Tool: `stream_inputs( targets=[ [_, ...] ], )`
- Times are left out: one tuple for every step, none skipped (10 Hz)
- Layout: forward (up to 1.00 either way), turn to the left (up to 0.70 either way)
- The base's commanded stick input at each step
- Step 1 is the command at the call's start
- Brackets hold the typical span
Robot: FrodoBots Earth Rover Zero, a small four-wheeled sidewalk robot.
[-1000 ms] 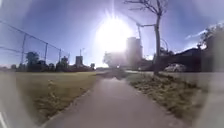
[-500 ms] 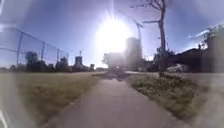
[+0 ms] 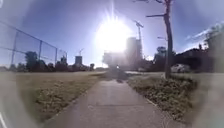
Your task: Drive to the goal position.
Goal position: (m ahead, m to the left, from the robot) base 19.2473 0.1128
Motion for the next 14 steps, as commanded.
stream_inputs(
  targets=[
    [1.0, 0.0],
    [1.0, 0.0],
    [1.0, 0.0],
    [1.0, 0.07],
    [1.0, 0.15],
    [1.0, 0.19],
    [1.0, 0.06],
    [1.0, 0.0],
    [1.0, 0.0],
    [1.0, 0.0],
    [1.0, 0.0],
    [1.0, 0.0],
    [1.0, 0.01],
    [1.0, 0.14]
  ],
)
